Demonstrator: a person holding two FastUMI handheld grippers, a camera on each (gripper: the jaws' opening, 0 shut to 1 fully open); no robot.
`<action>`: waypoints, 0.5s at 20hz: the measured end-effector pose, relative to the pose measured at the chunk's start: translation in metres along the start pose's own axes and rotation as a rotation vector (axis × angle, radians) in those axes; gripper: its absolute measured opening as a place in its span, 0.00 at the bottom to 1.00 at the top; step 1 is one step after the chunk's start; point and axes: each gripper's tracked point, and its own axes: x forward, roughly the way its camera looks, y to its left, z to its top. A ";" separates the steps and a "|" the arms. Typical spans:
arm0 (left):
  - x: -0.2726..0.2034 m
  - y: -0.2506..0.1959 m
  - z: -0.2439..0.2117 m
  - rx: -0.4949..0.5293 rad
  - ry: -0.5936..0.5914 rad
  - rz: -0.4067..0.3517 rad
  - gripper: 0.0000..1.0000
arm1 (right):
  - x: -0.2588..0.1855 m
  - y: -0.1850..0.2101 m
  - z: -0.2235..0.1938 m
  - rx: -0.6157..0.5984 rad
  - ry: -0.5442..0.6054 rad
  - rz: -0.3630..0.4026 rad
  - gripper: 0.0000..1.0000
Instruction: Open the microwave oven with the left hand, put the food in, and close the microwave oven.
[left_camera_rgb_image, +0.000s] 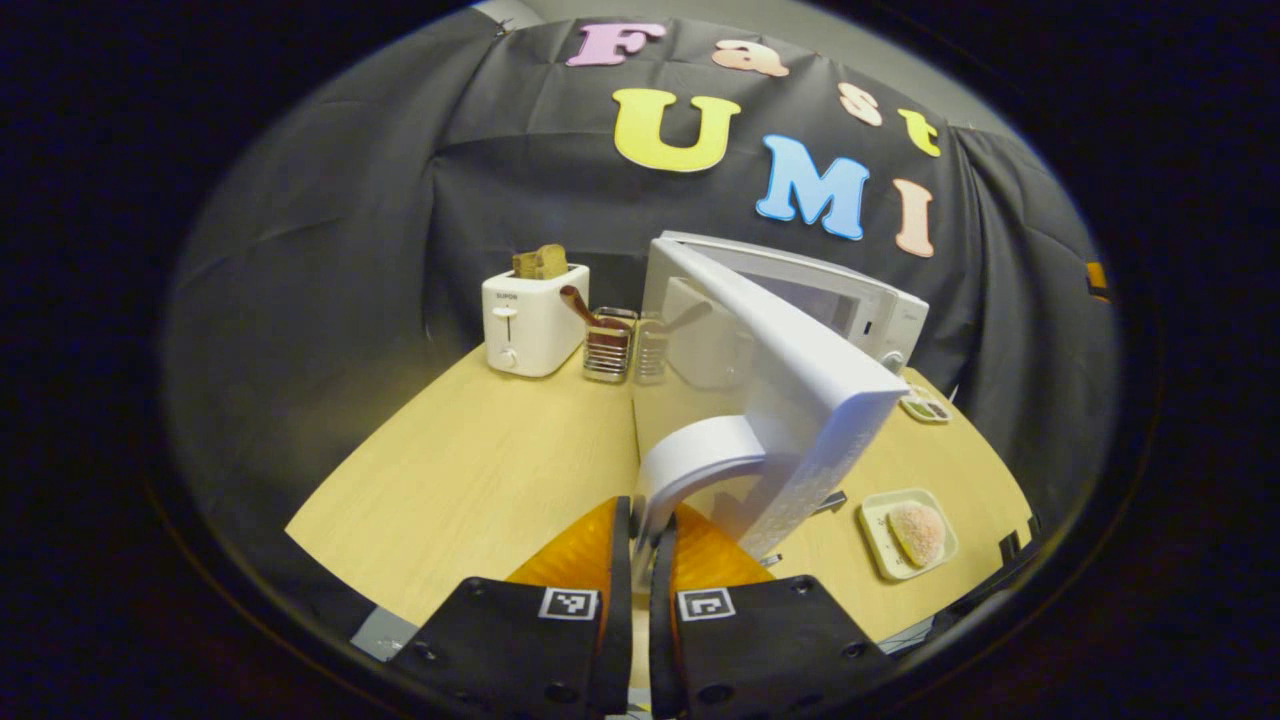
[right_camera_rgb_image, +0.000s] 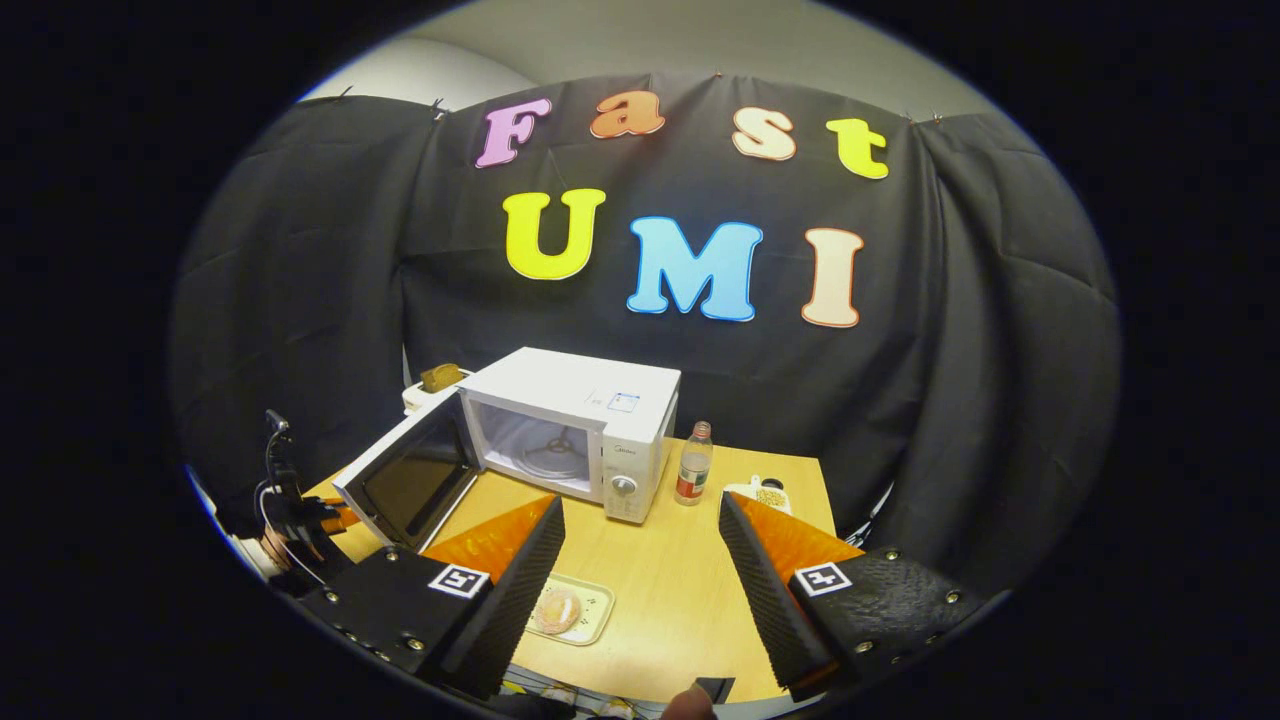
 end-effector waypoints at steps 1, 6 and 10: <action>-0.010 0.000 -0.001 -0.008 0.003 -0.010 0.17 | -0.001 -0.003 -0.001 0.001 0.000 0.010 0.95; -0.075 0.018 -0.011 -0.212 -0.037 0.099 0.79 | 0.003 -0.010 -0.021 0.026 0.030 0.062 0.95; -0.155 -0.012 0.007 -0.229 -0.118 0.178 0.71 | 0.016 0.007 -0.039 0.109 0.055 0.154 0.95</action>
